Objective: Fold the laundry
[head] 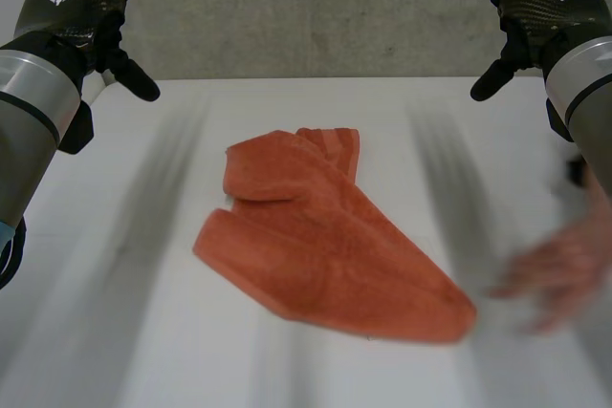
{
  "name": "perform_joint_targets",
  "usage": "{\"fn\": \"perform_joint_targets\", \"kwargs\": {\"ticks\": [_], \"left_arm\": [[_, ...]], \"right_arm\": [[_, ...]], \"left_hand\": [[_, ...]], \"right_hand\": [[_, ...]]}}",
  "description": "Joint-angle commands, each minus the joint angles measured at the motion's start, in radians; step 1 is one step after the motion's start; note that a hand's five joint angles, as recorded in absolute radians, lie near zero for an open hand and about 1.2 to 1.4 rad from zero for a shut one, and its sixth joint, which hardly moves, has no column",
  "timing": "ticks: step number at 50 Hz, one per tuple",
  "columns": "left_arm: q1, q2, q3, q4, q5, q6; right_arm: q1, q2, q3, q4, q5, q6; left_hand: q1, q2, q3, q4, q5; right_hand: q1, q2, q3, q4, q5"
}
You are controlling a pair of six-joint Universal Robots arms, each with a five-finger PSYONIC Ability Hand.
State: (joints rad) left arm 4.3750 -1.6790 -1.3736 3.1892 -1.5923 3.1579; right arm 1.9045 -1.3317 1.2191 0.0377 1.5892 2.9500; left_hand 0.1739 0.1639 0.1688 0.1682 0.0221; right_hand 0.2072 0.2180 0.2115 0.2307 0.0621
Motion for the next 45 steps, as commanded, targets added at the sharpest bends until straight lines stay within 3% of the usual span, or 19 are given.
{"fn": "perform_joint_targets", "kwargs": {"ticks": [1,16,25,30,34,45], "left_arm": [[0.000,-0.004,-0.001,0.000,0.000,0.001],[-0.011,-0.027,-0.013,-0.002,0.000,0.005],[-0.020,-0.077,-0.007,-0.017,-0.006,0.005],[-0.025,-0.131,-0.015,-0.112,-0.017,-0.007],[-0.038,-0.206,-0.053,-0.202,-0.018,-0.088],[-0.029,-0.338,-0.147,-0.204,-0.014,-0.246]], "right_arm": [[0.001,0.002,0.004,-0.002,0.000,-0.034],[-0.001,0.011,0.007,-0.001,-0.008,-0.074],[0.001,0.029,0.020,0.002,-0.026,-0.219],[0.021,0.045,0.022,0.002,-0.026,-0.239],[0.027,0.049,0.022,0.002,-0.028,-0.241],[0.030,0.089,0.025,0.002,-0.029,-0.243]], "left_hand": [[0.001,0.011,0.006,0.006,-0.022],[0.007,0.017,0.012,0.013,-0.015],[0.066,0.076,0.071,0.072,0.043],[0.137,0.146,0.142,0.142,0.114],[0.137,0.146,0.142,0.142,0.114],[0.242,0.252,0.247,0.248,0.219]], "right_hand": [[-0.033,-0.044,-0.037,-0.056,-0.062],[-0.033,-0.044,-0.037,-0.056,-0.062],[-0.033,-0.044,-0.037,-0.056,-0.062],[-0.033,-0.044,-0.037,-0.056,-0.062],[-0.033,-0.044,-0.037,-0.056,-0.062],[-0.033,-0.044,-0.037,-0.056,-0.062]]}}
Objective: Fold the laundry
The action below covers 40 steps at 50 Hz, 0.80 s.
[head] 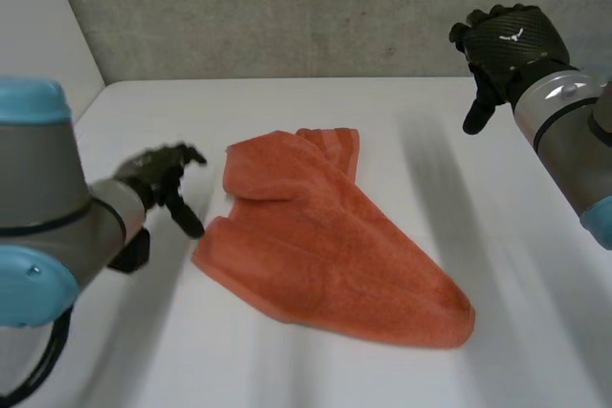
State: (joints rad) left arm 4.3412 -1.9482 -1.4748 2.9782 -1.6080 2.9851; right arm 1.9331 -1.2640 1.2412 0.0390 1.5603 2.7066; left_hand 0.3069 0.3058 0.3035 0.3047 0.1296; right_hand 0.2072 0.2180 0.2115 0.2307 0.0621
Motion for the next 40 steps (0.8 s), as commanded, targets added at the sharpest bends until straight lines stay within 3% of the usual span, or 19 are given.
{"fn": "perform_joint_targets", "kwargs": {"ticks": [1,11,20,22,31,33,35,40], "left_arm": [[0.005,-0.069,-0.045,0.007,0.002,-0.074],[0.003,-0.135,-0.053,0.074,-0.001,-0.104],[0.003,-0.178,-0.042,0.116,-0.001,-0.104],[0.001,-0.186,-0.039,0.119,0.000,-0.106],[-0.008,-0.201,-0.036,0.136,0.000,-0.104],[-0.008,-0.201,-0.036,0.136,0.000,-0.103],[-0.006,-0.198,-0.035,0.136,0.000,-0.103],[-0.008,-0.160,-0.039,0.128,-0.004,-0.103]], "right_arm": [[0.001,0.021,0.003,0.001,0.000,0.001],[0.001,0.026,0.011,0.001,0.000,0.001],[0.001,0.028,0.021,0.001,0.000,0.001],[0.001,0.029,0.026,0.001,-0.002,-0.001],[0.001,0.061,0.012,0.001,-0.016,-0.004],[0.012,0.089,-0.003,-0.007,-0.040,-0.004],[0.017,0.112,-0.020,-0.011,-0.064,-0.005],[0.046,0.208,-0.107,-0.011,-0.192,-0.033]], "left_hand": [[0.109,0.110,0.113,0.111,0.112],[0.326,0.327,0.330,0.328,0.329],[0.359,0.360,0.362,0.361,0.362],[0.543,0.544,0.546,0.545,0.545],[0.787,0.788,0.791,0.790,0.790],[0.861,0.862,0.864,0.863,0.864],[1.089,1.090,1.092,1.091,1.091],[1.089,1.090,1.093,1.092,1.092]], "right_hand": [[-0.033,-0.044,-0.037,-0.056,-0.062],[-0.033,-0.044,-0.037,-0.056,-0.062],[-0.033,-0.044,-0.037,-0.056,-0.062],[-0.033,-0.044,-0.037,-0.056,-0.062],[-0.033,-0.044,-0.037,-0.056,-0.062],[-0.033,-0.044,-0.037,-0.056,-0.062],[-0.033,-0.044,-0.037,-0.056,-0.062],[-0.033,-0.044,-0.037,-0.056,-0.062]]}}
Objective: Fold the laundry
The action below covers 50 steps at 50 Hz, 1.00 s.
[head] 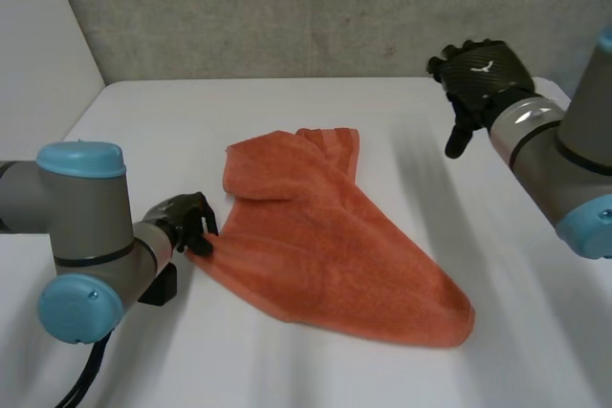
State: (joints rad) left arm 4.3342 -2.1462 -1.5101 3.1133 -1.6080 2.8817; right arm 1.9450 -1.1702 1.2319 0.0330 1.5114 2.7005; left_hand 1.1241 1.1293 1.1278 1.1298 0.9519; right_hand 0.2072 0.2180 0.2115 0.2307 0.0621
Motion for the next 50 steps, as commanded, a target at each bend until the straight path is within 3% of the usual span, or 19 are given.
{"fn": "perform_joint_targets", "kwargs": {"ticks": [1,11,19,27,37,39,41,42,43,44,46,50], "left_arm": [[-0.001,0.067,-0.013,-0.009,-0.003,0.001],[-0.021,0.242,-0.120,-0.012,0.003,0.004],[-0.054,0.431,-0.220,-0.022,0.005,0.008],[-0.079,0.661,-0.237,-0.061,0.011,0.005],[-0.084,0.795,-0.239,-0.088,0.013,0.007],[-0.082,0.802,-0.237,-0.091,0.013,0.007],[-0.079,0.804,-0.236,-0.094,0.013,0.008],[-0.079,0.804,-0.236,-0.094,0.013,0.008],[-0.077,0.804,-0.234,-0.093,0.013,0.008],[-0.074,0.804,-0.232,-0.093,0.014,0.010],[-0.071,0.804,-0.229,-0.091,0.016,0.010],[-0.057,0.802,-0.222,-0.084,0.016,0.011]], "right_arm": [[0.052,0.153,-0.135,-0.007,-0.198,-0.034],[0.136,0.407,-0.437,-0.002,-0.405,-0.041],[0.189,0.579,-0.624,0.002,-0.448,-0.035],[0.242,0.679,-0.644,0.004,-0.531,-0.033],[0.285,0.750,-0.669,0.004,-0.534,-0.030],[0.285,0.755,-0.674,0.004,-0.533,-0.030],[0.285,0.758,-0.689,0.002,-0.521,-0.030],[0.285,0.758,-0.689,0.002,-0.520,-0.030],[0.285,0.756,-0.698,0.002,-0.514,-0.028],[0.287,0.753,-0.706,0.001,-0.502,-0.024],[0.287,0.744,-0.707,-0.008,-0.488,-0.019],[0.287,0.705,-0.709,-0.027,-0.415,-0.013]], "left_hand": [[0.272,0.267,0.269,0.266,0.270],[0.272,0.267,0.269,0.266,0.270],[0.272,0.267,0.269,0.266,0.270],[0.272,0.267,0.269,0.266,0.270],[0.272,0.267,0.269,0.266,0.270],[0.272,0.267,0.269,0.266,0.270],[0.272,0.267,0.269,0.266,0.270],[0.272,0.267,0.269,0.266,0.270],[0.272,0.267,0.269,0.266,0.270],[0.272,0.267,0.269,0.266,0.270],[0.272,0.267,0.269,0.266,0.270],[0.272,0.267,0.269,0.266,0.270]], "right_hand": [[-0.033,-0.044,-0.037,-0.056,-0.062],[-0.033,-0.044,-0.037,-0.056,-0.062],[-0.033,-0.044,-0.037,-0.056,-0.062],[-0.033,-0.044,-0.037,-0.056,-0.062],[-0.033,-0.044,-0.037,-0.056,-0.062],[0.048,0.037,0.044,0.025,0.019],[0.375,0.364,0.371,0.352,0.346],[0.377,0.366,0.373,0.353,0.347],[0.627,0.616,0.623,0.603,0.597],[1.048,1.037,1.044,1.024,1.018],[1.188,1.177,1.183,1.164,1.158],[1.189,1.178,1.185,1.166,1.160]]}}
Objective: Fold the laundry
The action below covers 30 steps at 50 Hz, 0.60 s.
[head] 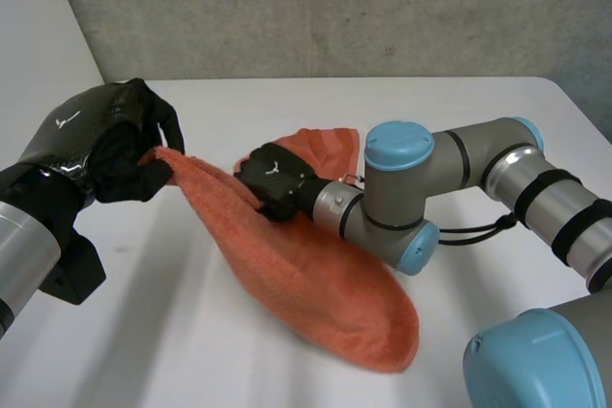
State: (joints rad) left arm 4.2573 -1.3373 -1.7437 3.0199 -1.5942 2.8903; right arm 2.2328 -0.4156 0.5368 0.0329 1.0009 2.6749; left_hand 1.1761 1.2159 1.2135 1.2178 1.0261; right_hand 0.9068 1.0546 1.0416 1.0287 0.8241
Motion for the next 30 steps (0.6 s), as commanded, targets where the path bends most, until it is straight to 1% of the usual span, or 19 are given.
{"fn": "perform_joint_targets", "kwargs": {"ticks": [1,2,3,4,5,7,8,10,11,13,14,15,19,21,22,24,27,29,30], "left_arm": [[0.036,-0.006,0.018,0.017,0.002,0.004],[0.059,-0.008,0.032,0.019,0.003,0.006],[0.059,-0.008,0.032,0.019,0.004,0.006],[0.084,-0.013,0.050,0.019,0.004,0.006],[0.084,-0.013,0.050,0.019,0.004,0.006],[0.139,-0.020,0.090,0.019,0.007,0.004],[0.139,-0.020,0.090,0.019,0.007,0.004],[0.179,-0.025,0.121,0.033,0.023,0.004],[0.179,-0.025,0.121,0.033,0.023,0.004],[0.191,-0.028,0.130,0.048,0.034,0.003],[0.200,-0.031,0.134,0.068,0.048,0.001],[0.205,-0.043,0.136,0.088,0.059,0.000],[0.199,-0.074,0.131,0.114,0.063,0.004],[0.197,-0.083,0.125,0.117,0.063,0.004],[0.196,-0.086,0.119,0.119,0.063,0.006],[0.197,-0.091,0.116,0.120,0.063,0.007],[0.202,-0.109,0.115,0.125,0.063,0.007],[0.205,-0.117,0.113,0.125,0.063,0.009],[0.207,-0.126,0.113,0.125,0.063,0.010]], "right_arm": [[-0.001,-0.090,-0.012,-0.053,0.157,0.020],[-0.002,-0.133,-0.003,-0.088,0.221,0.034],[-0.002,-0.134,-0.003,-0.088,0.222,0.034],[-0.002,-0.184,0.012,-0.126,0.286,0.061],[-0.002,-0.184,0.012,-0.126,0.286,0.062],[-0.013,-0.303,0.096,-0.183,0.395,0.143],[-0.013,-0.304,0.097,-0.183,0.395,0.143],[-0.018,-0.440,0.231,-0.212,0.471,0.189],[-0.018,-0.440,0.232,-0.212,0.472,0.189],[-0.039,-0.562,0.381,-0.214,0.490,0.189],[-0.039,-0.563,0.382,-0.214,0.490,0.189],[-0.057,-0.612,0.452,-0.214,0.486,0.189],[-0.078,-0.681,0.568,-0.199,0.490,0.188],[-0.076,-0.726,0.681,-0.147,0.492,0.174],[-0.076,-0.726,0.681,-0.146,0.492,0.174],[-0.068,-0.788,0.782,-0.053,0.492,0.154],[-0.058,-0.833,0.827,-0.002,0.484,0.143],[-0.007,-0.887,0.879,0.092,0.458,0.137],[-0.007,-0.887,0.879,0.093,0.458,0.137]], "left_hand": [[0.220,0.180,0.183,0.178,0.196],[0.220,0.180,0.183,0.178,0.196],[0.220,0.180,0.183,0.178,0.196],[0.220,0.180,0.183,0.178,0.196],[0.220,0.180,0.183,0.178,0.196],[0.220,0.180,0.183,0.178,0.196],[0.220,0.180,0.183,0.178,0.196],[0.220,0.180,0.183,0.178,0.196],[0.220,0.180,0.183,0.178,0.196],[0.220,0.180,0.183,0.178,0.196],[0.220,0.180,0.183,0.178,0.196],[0.220,0.180,0.183,0.178,0.196],[0.220,0.180,0.183,0.178,0.196],[0.220,0.180,0.183,0.178,0.196],[0.220,0.180,0.183,0.178,0.196],[0.220,0.180,0.183,0.178,0.196],[0.220,0.180,0.183,0.178,0.196],[0.220,0.180,0.183,0.178,0.196],[0.220,0.180,0.183,0.178,0.196]], "right_hand": [[0.489,0.342,0.355,0.368,0.398],[0.489,0.342,0.355,0.368,0.398],[0.489,0.342,0.355,0.368,0.398],[0.489,0.342,0.355,0.368,0.398],[0.489,0.342,0.355,0.368,0.398],[0.489,0.342,0.355,0.368,0.398],[0.489,0.342,0.355,0.368,0.398],[0.489,0.342,0.355,0.368,0.398],[0.489,0.342,0.355,0.368,0.398],[0.489,0.342,0.355,0.368,0.398],[0.489,0.342,0.355,0.368,0.398],[0.489,0.342,0.355,0.368,0.398],[0.489,0.342,0.355,0.368,0.398],[0.489,0.342,0.355,0.368,0.398],[0.489,0.342,0.355,0.368,0.398],[0.489,0.342,0.355,0.368,0.398],[0.489,0.342,0.355,0.368,0.398],[0.489,0.342,0.355,0.368,0.398],[0.489,0.342,0.355,0.368,0.398]]}}
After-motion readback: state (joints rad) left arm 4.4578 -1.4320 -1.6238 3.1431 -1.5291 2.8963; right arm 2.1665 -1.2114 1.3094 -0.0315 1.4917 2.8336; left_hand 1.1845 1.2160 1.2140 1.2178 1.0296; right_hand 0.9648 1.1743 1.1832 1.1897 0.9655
